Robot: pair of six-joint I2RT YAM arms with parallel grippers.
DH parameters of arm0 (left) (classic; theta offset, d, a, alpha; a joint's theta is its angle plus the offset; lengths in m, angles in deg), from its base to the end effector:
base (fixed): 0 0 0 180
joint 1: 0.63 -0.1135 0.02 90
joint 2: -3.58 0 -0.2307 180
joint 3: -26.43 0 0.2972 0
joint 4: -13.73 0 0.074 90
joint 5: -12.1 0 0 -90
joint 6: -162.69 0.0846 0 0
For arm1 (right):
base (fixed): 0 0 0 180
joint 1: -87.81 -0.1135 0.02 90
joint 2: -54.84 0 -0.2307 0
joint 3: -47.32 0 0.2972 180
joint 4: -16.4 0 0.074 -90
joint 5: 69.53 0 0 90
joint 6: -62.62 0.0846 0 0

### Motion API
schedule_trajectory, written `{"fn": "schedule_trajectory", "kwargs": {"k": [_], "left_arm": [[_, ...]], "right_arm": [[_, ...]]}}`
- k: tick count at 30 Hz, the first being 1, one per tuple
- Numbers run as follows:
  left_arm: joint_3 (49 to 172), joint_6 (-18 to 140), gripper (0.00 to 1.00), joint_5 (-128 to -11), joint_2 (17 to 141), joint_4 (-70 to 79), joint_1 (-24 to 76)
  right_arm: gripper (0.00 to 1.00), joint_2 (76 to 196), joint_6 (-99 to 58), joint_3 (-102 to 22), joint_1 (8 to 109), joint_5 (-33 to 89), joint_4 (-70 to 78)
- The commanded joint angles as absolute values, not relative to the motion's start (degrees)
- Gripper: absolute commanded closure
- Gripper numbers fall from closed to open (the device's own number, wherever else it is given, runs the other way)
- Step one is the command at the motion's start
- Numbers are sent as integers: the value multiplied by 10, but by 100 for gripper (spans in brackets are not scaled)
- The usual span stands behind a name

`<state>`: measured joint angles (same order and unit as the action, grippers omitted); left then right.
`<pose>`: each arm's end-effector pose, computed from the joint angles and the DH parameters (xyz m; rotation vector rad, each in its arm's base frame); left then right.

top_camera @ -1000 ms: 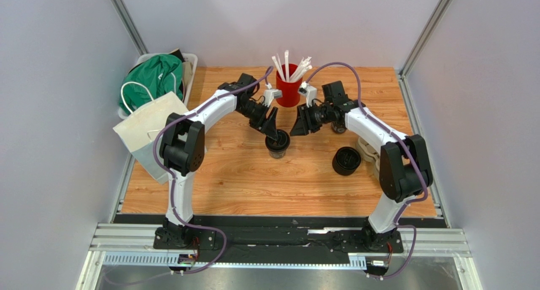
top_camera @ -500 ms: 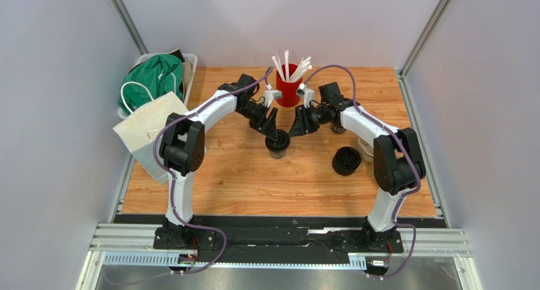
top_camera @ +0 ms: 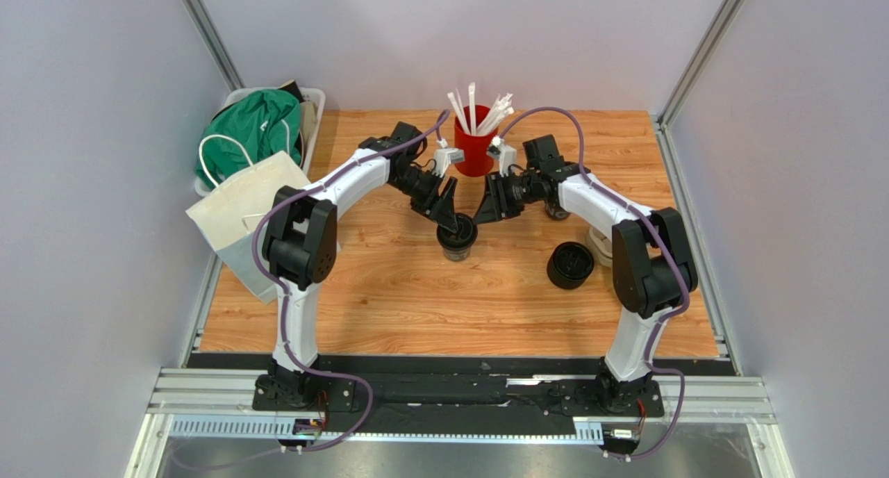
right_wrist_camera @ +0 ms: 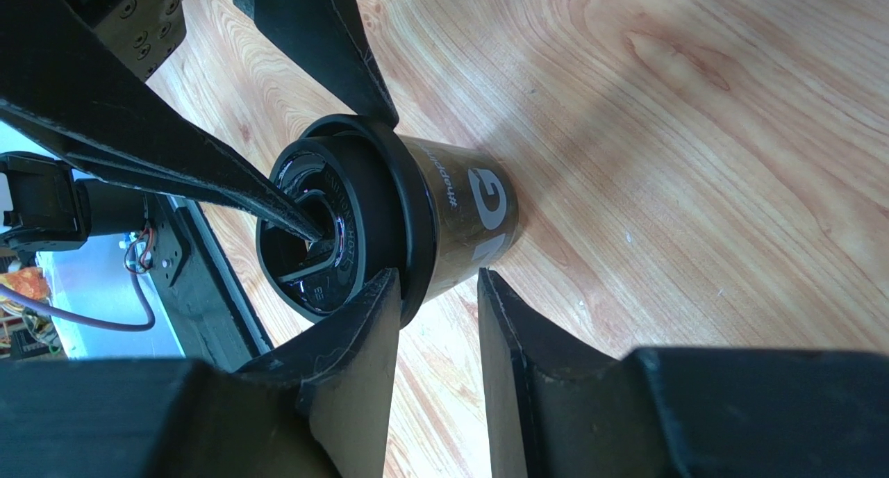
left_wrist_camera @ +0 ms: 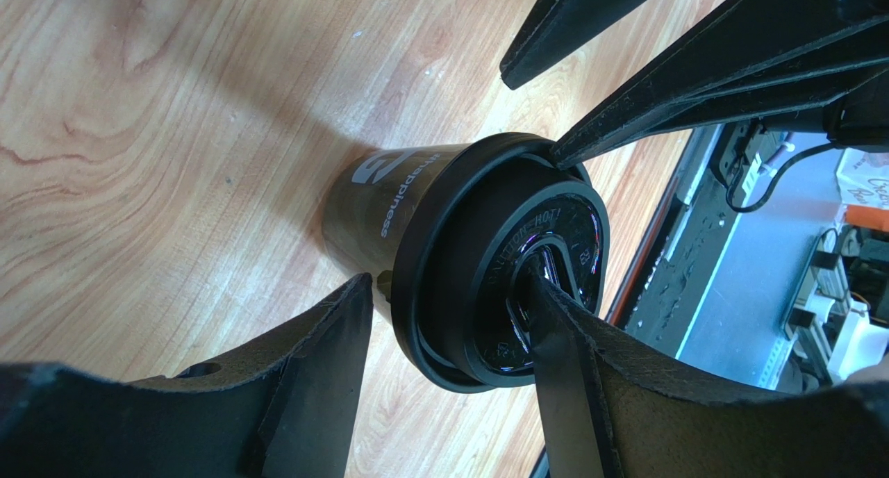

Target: Pack the takeout coffee

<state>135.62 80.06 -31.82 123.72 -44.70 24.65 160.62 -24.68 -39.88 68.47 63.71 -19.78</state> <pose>0.4029 -0.2577 0.1324 0.9495 2.5062 -1.1982 0.3985 0.2013 0.1300 -0.6636 2.3939 1.1085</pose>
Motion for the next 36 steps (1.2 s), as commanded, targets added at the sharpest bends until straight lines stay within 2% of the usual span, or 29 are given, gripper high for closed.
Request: {"fn": "schedule_trajectory", "kwargs": {"k": [1, 36], "left_arm": [[1334, 833, 36, -400, 1251, -438, 253], [1319, 851, 37, -445, 1234, -440, 280]], "right_arm": [[64, 1613, -240, -421, 681, 641, -169], [63, 1596, -288, -380, 666, 574, -172]]}}
